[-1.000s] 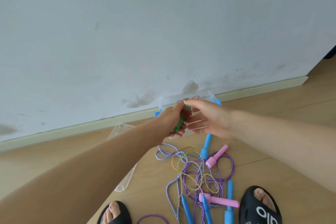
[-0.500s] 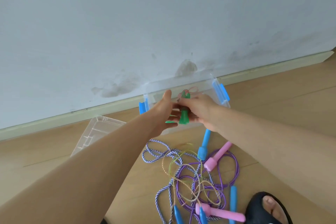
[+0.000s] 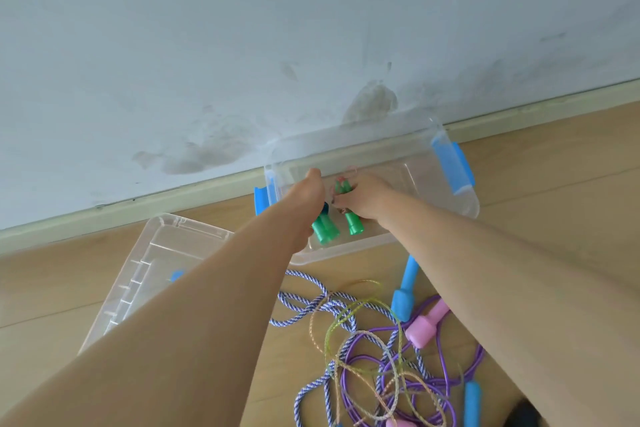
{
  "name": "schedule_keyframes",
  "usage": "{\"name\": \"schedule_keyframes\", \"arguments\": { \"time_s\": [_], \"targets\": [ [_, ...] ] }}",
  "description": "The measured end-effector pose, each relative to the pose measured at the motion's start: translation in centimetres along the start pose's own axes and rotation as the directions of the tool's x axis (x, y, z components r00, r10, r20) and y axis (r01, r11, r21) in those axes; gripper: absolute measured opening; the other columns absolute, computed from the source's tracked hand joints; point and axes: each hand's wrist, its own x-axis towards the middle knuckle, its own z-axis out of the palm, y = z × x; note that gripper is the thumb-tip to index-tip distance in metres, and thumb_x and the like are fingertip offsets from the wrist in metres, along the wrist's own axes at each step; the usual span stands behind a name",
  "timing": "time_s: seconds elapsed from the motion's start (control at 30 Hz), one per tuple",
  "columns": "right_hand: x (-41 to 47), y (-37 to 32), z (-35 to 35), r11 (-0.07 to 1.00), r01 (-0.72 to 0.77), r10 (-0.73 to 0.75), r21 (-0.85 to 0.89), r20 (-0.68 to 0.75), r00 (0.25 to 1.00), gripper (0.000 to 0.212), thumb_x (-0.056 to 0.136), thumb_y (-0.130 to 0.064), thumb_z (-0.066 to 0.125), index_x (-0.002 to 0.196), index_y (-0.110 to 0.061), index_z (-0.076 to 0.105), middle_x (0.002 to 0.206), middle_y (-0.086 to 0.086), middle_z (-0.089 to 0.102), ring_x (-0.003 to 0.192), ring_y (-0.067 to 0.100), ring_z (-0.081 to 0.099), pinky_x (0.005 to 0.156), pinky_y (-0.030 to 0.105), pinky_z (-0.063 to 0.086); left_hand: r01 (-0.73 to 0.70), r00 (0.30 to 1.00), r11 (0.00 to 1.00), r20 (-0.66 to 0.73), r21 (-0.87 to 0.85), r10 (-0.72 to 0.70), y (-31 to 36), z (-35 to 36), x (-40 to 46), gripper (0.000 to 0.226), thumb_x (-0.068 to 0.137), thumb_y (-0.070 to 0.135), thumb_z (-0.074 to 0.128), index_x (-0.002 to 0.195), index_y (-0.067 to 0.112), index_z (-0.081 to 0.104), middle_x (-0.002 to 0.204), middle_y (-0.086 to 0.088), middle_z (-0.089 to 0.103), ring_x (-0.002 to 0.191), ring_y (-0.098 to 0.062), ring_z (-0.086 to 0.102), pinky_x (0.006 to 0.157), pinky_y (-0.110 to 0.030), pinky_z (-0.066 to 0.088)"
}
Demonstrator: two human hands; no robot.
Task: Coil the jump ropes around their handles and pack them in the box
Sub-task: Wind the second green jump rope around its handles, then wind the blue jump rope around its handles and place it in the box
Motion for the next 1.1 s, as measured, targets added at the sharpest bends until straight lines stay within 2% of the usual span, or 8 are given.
{"name": "schedule_keyframes", "arguments": {
  "time_s": [0.07,0.2,0.43,0.57,0.7,0.83,1.0,1.1],
  "targets": [
    [0.5,0.1,0.8,1.000,0.016,-0.016,-0.026,-0.004,1.000,0.020,0.088,-0.023,0.064,0.106,-0.016,0.071,0.106,-0.001,0.070,0.096,0.020,0.066,0.071,0.023,0.044,0.013,1.000,0.999,0.008,0.037,-0.014,-0.4,0.0,0.4,0.035,0.099,0.046,0.030,0.096,0.017,0.048,0.100,-0.002,0.052,0.102,-0.022,0.050,0.079,-0.034,0.039],
    [0.7,0.2,0.9,0.997,-0.001,0.003,-0.076,0.020,1.000,0.007,0.089,-0.016,0.058,0.090,-0.019,0.064,0.081,-0.005,0.058,0.081,0.016,0.058,0.054,0.021,0.036,0.007,1.000,1.000,0.008,0.025,-0.007,-0.3,-0.1,0.9,0.042,0.098,0.051,0.031,0.108,0.017,0.053,0.115,-0.005,0.055,0.112,-0.025,0.052,0.092,-0.038,0.040],
    [-1.8,-0.4,-1.5,0.959,-0.021,0.012,-0.282,-0.032,0.999,0.027,0.094,-0.041,0.056,0.108,-0.018,0.056,0.104,0.004,0.059,0.096,0.024,0.057,0.067,0.027,0.040,-0.110,0.992,0.988,0.070,0.110,0.103,-0.3,-0.1,-1.3,0.034,0.099,0.049,0.037,0.098,0.020,0.055,0.098,-0.004,0.055,0.108,-0.025,0.056,0.107,-0.040,0.043],
    [-5.3,-0.5,-2.6,0.983,0.048,-0.090,-0.179,-0.232,0.969,0.020,0.089,-0.031,0.057,0.098,-0.013,0.061,0.089,0.001,0.060,0.082,0.022,0.054,0.067,0.031,0.040,-0.248,0.969,0.934,0.078,0.256,0.235,-0.3,-0.2,-4.1,0.039,0.099,0.045,0.042,0.081,0.013,0.054,0.095,-0.012,0.062,0.098,-0.030,0.064,0.098,-0.042,0.051],
    [-9.8,-0.1,-2.8,0.976,0.167,-0.207,-0.139,-0.356,0.911,0.013,0.084,-0.030,0.059,0.076,-0.020,0.056,0.067,-0.006,0.057,0.067,0.017,0.056,0.056,0.030,0.039,-0.473,0.828,0.696,0.004,0.539,0.560,-1.5,0.2,-7.6,0.023,0.096,0.033,0.046,0.084,0.016,0.055,0.074,0.000,0.063,0.071,-0.022,0.058,0.054,-0.026,0.041],
    [-14.9,2.1,-0.7,0.909,0.256,-0.379,-0.330,-0.392,0.839,0.021,0.080,-0.031,0.058,0.066,-0.017,0.054,0.060,-0.002,0.058,0.065,0.026,0.058,0.057,0.032,0.043,-0.575,0.693,0.551,0.003,0.605,0.721,-6.0,0.5,-10.2,0.016,0.093,0.026,0.044,0.077,0.023,0.048,0.078,-0.003,0.057,0.070,-0.026,0.050,0.057,-0.031,0.035],
    [-18.5,6.3,4.0,0.811,0.204,-0.344,-0.548,-0.165,0.924,0.012,0.089,-0.027,0.053,0.094,-0.016,0.056,0.092,0.005,0.066,0.087,0.030,0.063,0.071,0.036,0.048,-0.382,0.868,0.579,0.065,0.720,0.492,-13.2,-1.6,-10.3,0.017,0.091,0.020,0.041,0.095,0.012,0.056,0.096,-0.013,0.065,0.086,-0.034,0.062,0.072,-0.039,0.052],
    [-18.7,9.0,6.9,0.825,0.059,-0.109,-0.562,-0.056,0.992,0.044,0.087,-0.034,0.062,0.125,-0.017,0.046,0.121,0.009,0.055,0.114,0.031,0.056,0.088,0.039,0.047,-0.261,0.960,0.541,0.155,0.799,0.233,-16.4,-3.2,-9.8,0.023,0.092,0.015,0.042,0.110,0.016,0.056,0.110,-0.011,0.064,0.087,-0.028,0.061,0.074,-0.034,0.050]
  ]
}}
